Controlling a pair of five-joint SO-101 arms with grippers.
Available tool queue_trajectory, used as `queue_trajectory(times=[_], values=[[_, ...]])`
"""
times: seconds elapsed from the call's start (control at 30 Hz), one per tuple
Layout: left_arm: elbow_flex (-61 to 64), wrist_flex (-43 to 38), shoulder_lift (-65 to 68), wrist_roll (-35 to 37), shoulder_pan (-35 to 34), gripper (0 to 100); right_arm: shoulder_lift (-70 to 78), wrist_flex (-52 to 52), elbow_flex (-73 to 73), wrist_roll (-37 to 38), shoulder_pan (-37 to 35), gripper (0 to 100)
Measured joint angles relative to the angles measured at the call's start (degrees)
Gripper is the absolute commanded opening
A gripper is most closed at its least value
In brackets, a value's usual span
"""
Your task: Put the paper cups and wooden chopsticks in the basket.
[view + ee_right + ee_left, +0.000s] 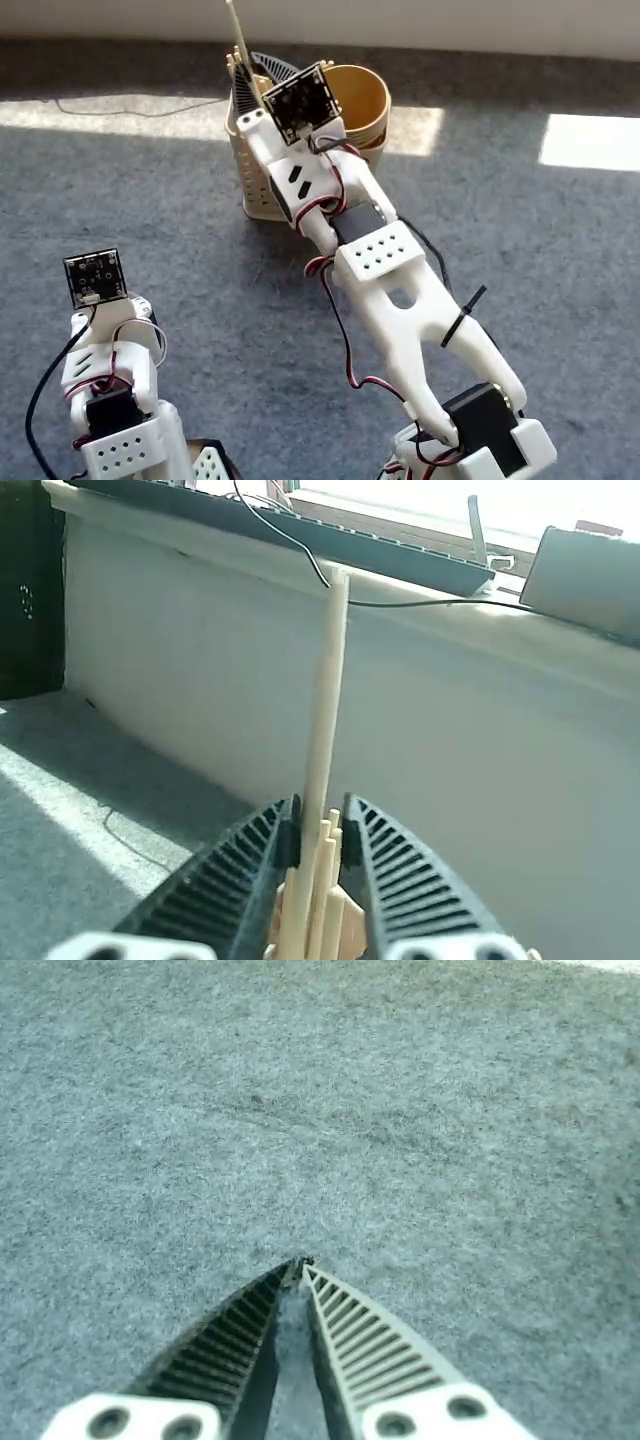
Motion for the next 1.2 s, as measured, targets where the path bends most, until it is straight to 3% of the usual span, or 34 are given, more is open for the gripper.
queue_trajectory(times=[0.17, 0.33, 0.7, 1.03, 1.2], values=[[0.0, 0.0, 0.0, 0.0, 0.0, 1, -0.1, 0.0, 0.4, 0.0, 0.0, 11.1], [0.0, 0.0, 0.0, 0.0, 0.0, 1, -3.9, 0.0, 0.4, 0.0, -0.1, 0.1], [0.0, 0.0, 0.0, 0.0, 0.0, 1, -8.4, 0.0, 0.1, 0.0, -4.7, 1.4], [0.0, 0.0, 0.0, 0.0, 0.0, 1, -6.2, -0.1, -0.1, 0.0, -4.8, 1.4], [0.0, 0.0, 0.0, 0.0, 0.0, 1, -12.2, 9.3, 0.3, 0.0, -6.2, 1.4]])
